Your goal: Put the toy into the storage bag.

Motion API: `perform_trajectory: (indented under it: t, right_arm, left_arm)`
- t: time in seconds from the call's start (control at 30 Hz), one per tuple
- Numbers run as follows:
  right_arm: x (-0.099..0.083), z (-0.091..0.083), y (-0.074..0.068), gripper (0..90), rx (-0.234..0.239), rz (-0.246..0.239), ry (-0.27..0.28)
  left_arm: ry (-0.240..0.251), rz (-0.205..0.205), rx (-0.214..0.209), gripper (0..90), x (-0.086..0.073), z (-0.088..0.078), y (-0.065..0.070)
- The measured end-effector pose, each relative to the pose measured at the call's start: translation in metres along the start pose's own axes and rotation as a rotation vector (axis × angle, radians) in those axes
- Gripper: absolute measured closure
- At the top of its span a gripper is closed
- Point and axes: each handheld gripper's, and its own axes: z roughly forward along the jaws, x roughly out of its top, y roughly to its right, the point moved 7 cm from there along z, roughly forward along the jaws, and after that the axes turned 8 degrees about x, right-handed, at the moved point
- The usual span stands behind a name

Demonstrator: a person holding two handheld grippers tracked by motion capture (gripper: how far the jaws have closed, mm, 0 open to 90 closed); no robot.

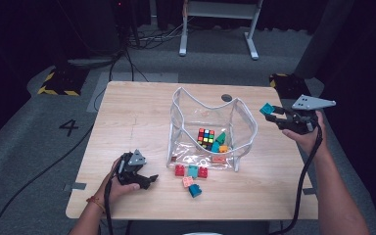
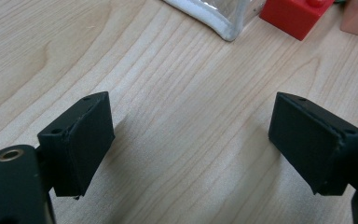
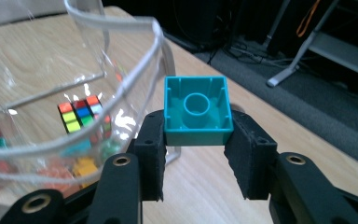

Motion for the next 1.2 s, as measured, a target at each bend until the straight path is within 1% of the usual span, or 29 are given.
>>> perform_trajectory:
  t: [0.03, 0.07, 0.1, 0.13, 0.17, 0.23, 0.27, 0.3, 0.4, 0.43, 0.53, 0.6, 0.7, 0.83, 0.87, 0.93, 0.97, 1.03, 1.13, 1.2]
  right_arm:
    - [0.004, -0.001, -0.002, 59.5, -0.002, 0.001, -0.004]
    - [0.009, -0.002, -0.003, 59.5, 0.005, -0.015, 0.007]
    - [0.013, -0.002, -0.004, 59.4, 0.007, -0.012, 0.01]
    - [0.017, -0.002, -0.006, 59.5, 0.011, -0.023, 0.015]
    - [0.02, -0.002, -0.008, 59.5, 0.018, -0.019, 0.014]
    - [0.026, -0.001, -0.01, 59.5, 0.02, -0.035, 0.009]
    - [0.029, 0.001, -0.012, 59.5, 0.03, -0.045, 0.016]
    - [0.031, 0.002, -0.013, 59.4, 0.032, -0.048, 0.008]
    - [0.038, 0.006, -0.018, 59.4, 0.051, -0.041, 0.015]
    - [0.04, 0.008, -0.018, 59.4, 0.053, -0.056, 0.009]
    - [0.046, 0.014, -0.023, 59.5, 0.076, -0.065, 0.004]
    - [0.049, 0.019, -0.026, 59.4, 0.084, -0.079, -0.011]
    - [0.055, 0.027, -0.032, 59.4, 0.115, -0.099, -0.016]
    - [0.063, 0.038, -0.043, 59.4, 0.147, -0.131, -0.024]
    - [0.065, 0.042, -0.045, 59.4, 0.154, -0.149, -0.024]
    - [0.068, 0.047, -0.051, 59.4, 0.163, -0.158, -0.021]
    - [0.069, 0.05, -0.054, 59.4, 0.174, -0.158, -0.023]
    - [0.072, 0.056, -0.061, 59.4, 0.194, -0.175, -0.027]
    - [0.075, 0.065, -0.069, 59.4, 0.218, -0.195, -0.045]
    - [0.077, 0.071, -0.075, 59.4, 0.231, -0.209, -0.068]
  left_arm:
    - [-0.001, -0.001, -0.001, 14.2, 0.0, 0.0, 0.0]
    - [-0.001, -0.002, -0.002, 14.1, 0.0, 0.0, 0.0]
    - [-0.001, -0.001, -0.001, 14.1, 0.0, 0.0, 0.0]
    - [0.0, 0.0, -0.002, 14.1, 0.0, 0.0, 0.0]
    - [-0.001, -0.002, -0.001, 14.1, 0.0, 0.0, 0.0]
    - [0.001, 0.001, -0.001, 14.1, 0.0, 0.0, 0.0]
    - [-0.001, 0.0, 0.0, 14.1, 0.0, 0.0, 0.0]
    - [-0.001, -0.001, -0.001, 14.1, 0.0, 0.0, 0.0]
    - [-0.002, -0.001, -0.001, 14.1, 0.0, 0.0, 0.0]
    - [-0.001, -0.001, -0.001, 14.1, 0.0, 0.0, 0.0]
    - [-0.002, 0.0, -0.002, 14.1, 0.0, 0.0, 0.0]
    - [0.001, 0.001, 0.0, 14.1, 0.0, 0.0, 0.0]
    - [0.0, -0.001, 0.0, 14.1, 0.0, 0.0, 0.0]
    - [-0.001, 0.001, 0.0, 14.2, 0.0, 0.0, 0.0]
    - [-0.001, 0.0, 0.0, 14.1, 0.0, 0.0, 0.0]
    - [-0.001, -0.001, -0.001, 14.1, 0.0, 0.0, 0.0]
    - [0.0, -0.001, 0.0, 14.2, 0.0, 0.0, 0.0]
    - [-0.002, 0.0, -0.001, 14.2, 0.0, 0.0, 0.0]
    - [-0.001, -0.001, -0.001, 14.1, 0.0, 0.0, 0.0]
    - [-0.001, -0.001, -0.001, 14.1, 0.0, 0.0, 0.0]
